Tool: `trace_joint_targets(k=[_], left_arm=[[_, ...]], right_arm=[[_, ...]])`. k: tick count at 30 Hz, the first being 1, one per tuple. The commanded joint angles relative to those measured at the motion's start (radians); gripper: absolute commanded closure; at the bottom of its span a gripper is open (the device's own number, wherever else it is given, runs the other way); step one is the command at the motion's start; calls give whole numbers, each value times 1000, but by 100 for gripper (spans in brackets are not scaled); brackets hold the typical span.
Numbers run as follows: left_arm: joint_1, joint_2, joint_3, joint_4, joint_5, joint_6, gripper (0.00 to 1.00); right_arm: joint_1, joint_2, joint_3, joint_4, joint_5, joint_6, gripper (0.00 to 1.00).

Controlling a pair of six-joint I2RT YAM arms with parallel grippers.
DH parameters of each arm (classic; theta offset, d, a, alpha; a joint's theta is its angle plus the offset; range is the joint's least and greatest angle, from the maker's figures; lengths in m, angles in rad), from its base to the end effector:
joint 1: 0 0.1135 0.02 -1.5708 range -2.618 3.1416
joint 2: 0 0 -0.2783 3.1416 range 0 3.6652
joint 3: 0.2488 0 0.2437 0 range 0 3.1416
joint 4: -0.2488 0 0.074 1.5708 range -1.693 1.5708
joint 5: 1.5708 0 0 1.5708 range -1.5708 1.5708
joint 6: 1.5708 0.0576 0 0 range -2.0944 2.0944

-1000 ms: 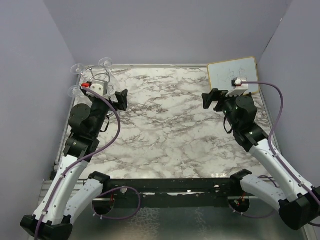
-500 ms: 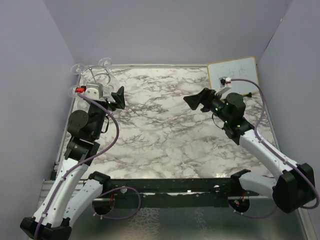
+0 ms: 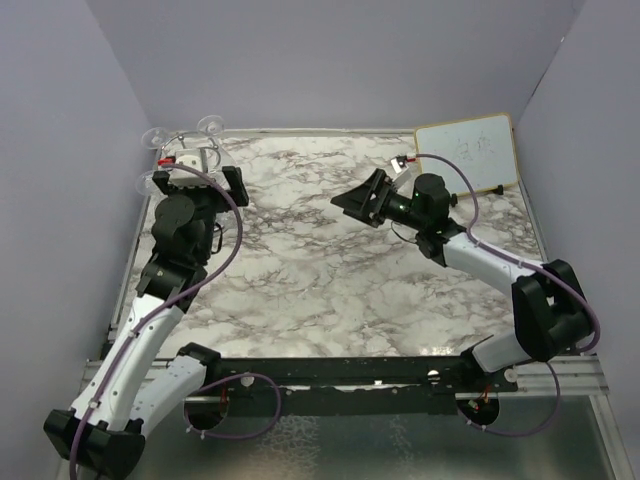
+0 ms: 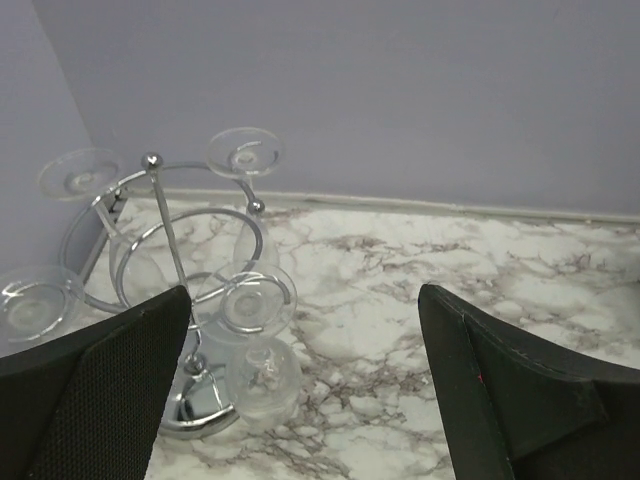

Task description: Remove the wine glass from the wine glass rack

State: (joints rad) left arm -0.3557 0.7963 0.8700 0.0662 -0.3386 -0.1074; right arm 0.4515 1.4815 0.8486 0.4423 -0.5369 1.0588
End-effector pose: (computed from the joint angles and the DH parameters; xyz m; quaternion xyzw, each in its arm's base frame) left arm 0.1788 -0.0460 0.4076 -0.0461 0.6573 -0.0632 0.7495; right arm 0.2952 0.1759 0.2760 0.0612 0.7600 0.5696 0.3068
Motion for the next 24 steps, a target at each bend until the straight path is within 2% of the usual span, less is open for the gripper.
trace_joint_targets(k=[1, 6, 10, 20, 24], left_arm=[[-6, 56, 91, -252, -29, -151, 1], [-3, 89, 167, -470, 119, -250, 1], [-2, 103, 234, -585, 201, -276, 1], [53, 194, 354, -652, 314, -376, 1], [161, 222, 373, -650, 386, -448, 1]], right_arm=[[10, -23, 21, 45, -46, 49, 8], [10, -107, -34, 5, -13, -22, 8], [10, -185, -46, -68, 12, -113, 8], [10, -409, -4, -344, 268, -435, 8], [10, -506, 0, -405, 384, -537, 7]])
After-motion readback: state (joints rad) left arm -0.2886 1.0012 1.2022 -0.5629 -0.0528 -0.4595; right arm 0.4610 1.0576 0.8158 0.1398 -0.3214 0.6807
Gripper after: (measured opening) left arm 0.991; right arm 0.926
